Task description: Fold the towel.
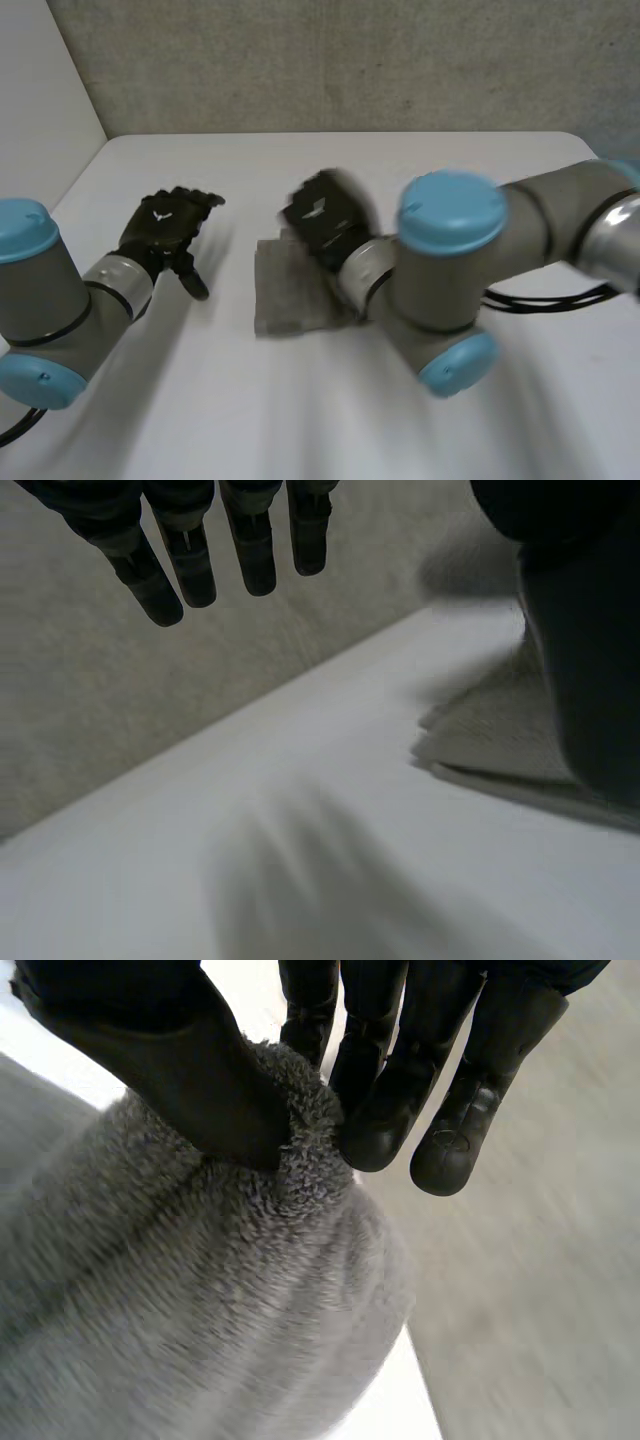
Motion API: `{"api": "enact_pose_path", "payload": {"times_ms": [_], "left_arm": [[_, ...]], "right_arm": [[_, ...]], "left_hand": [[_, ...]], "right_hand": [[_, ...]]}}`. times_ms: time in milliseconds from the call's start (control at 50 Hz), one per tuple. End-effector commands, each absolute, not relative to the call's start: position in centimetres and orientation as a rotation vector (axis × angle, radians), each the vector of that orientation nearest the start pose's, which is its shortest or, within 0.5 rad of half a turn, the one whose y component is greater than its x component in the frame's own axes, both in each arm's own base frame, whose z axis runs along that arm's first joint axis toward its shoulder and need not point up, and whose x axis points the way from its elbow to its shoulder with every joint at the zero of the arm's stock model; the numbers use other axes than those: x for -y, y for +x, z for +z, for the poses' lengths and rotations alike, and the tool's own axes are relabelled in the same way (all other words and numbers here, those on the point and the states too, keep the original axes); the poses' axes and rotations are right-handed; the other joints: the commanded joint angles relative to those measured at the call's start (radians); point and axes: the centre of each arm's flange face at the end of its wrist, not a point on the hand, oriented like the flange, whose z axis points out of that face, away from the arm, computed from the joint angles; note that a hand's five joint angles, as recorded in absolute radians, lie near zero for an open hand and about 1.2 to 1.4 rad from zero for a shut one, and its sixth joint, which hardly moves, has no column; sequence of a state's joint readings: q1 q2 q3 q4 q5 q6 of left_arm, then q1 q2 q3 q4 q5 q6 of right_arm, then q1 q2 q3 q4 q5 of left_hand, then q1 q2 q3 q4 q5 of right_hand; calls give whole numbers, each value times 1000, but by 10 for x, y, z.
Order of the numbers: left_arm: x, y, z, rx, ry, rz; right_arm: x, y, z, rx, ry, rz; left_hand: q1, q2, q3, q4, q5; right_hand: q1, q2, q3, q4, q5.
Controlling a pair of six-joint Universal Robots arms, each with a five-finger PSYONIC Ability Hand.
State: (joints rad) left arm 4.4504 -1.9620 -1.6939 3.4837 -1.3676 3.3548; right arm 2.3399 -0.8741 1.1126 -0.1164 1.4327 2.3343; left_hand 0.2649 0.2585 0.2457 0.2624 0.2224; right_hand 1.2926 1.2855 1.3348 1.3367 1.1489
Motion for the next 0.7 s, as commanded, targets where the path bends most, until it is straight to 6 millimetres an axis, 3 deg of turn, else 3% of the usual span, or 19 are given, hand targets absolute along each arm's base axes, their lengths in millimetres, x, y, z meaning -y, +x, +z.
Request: {"api": "enact_pose_path", "payload": {"times_ms": [20,40,60,80,100,120,160,280,320,400,440,480,500,540,640,700], "left_arm": [[312,-226,211,-2371,629,-2321],[314,-224,216,-2389,574,-2358],[314,-224,216,-2389,573,-2359],[315,-222,220,-2403,535,-2385],[316,-223,223,-2413,515,-2406],[316,-223,223,-2413,514,-2406],[316,-227,226,-2416,509,-2430],[309,-241,226,-2431,555,-2446],[301,-260,220,-2468,631,-2441],[293,-281,210,-2513,715,-2428],[288,-289,205,-2541,747,-2407],[283,-298,186,-2601,755,-2311],[283,-298,186,-2602,755,-2311],[279,-301,164,-2639,761,-2178],[273,-300,136,-2630,836,-1992],[271,-299,128,-2618,876,-1943]], "right_arm": [[181,425,168,-1326,-1821,-1806],[183,424,168,-1367,-1779,-1793],[183,424,168,-1367,-1779,-1793],[188,422,172,-1421,-1715,-1792],[200,416,174,-1502,-1641,-1803],[201,416,174,-1503,-1640,-1803],[233,394,185,-1688,-1477,-1851],[254,371,199,-1825,-1261,-1866],[263,361,204,-1875,-1138,-1844],[271,354,204,-1912,-1058,-1822],[272,353,200,-1929,-1045,-1801],[273,353,191,-1960,-1050,-1763],[273,353,191,-1961,-1050,-1763],[274,353,180,-1991,-1056,-1727],[275,357,152,-2059,-1077,-1629],[274,357,140,-2093,-1089,-1581]], "left_hand": [[-81,-74,-62,-78,-213],[-81,-74,-62,-78,-213],[-81,-74,-62,-78,-213],[-81,-74,-62,-78,-213],[-81,-74,-62,-78,-213],[-81,-74,-62,-78,-213],[-78,-71,-59,-75,-210],[-72,-66,-53,-69,-204],[-69,-63,-50,-67,-201],[-63,-57,-44,-61,-195],[-60,-54,-41,-58,-192],[-60,-54,-41,-58,-192],[-60,-54,-41,-58,-192],[-60,-54,-41,-58,-192],[-63,-57,-44,-61,-195],[-63,-57,-44,-61,-195]], "right_hand": [[-276,-269,-318,-320,-307],[-867,-860,-909,-911,-898],[-873,-866,-915,-917,-904],[-1118,-1111,-1160,-1162,-1149],[-1118,-1111,-1160,-1162,-1149],[-1118,-1111,-1160,-1162,-1149],[-1118,-1111,-1160,-1162,-1149],[-1118,-1111,-1160,-1162,-1149],[-1118,-1111,-1160,-1162,-1149],[-1118,-1111,-1160,-1162,-1149],[-1118,-1111,-1160,-1162,-1149],[-1118,-1111,-1160,-1162,-1149],[-1118,-1111,-1160,-1162,-1149],[-1118,-1111,-1160,-1162,-1149],[-1118,-1111,-1160,-1162,-1149],[-1118,-1111,-1160,-1162,-1149]]}}
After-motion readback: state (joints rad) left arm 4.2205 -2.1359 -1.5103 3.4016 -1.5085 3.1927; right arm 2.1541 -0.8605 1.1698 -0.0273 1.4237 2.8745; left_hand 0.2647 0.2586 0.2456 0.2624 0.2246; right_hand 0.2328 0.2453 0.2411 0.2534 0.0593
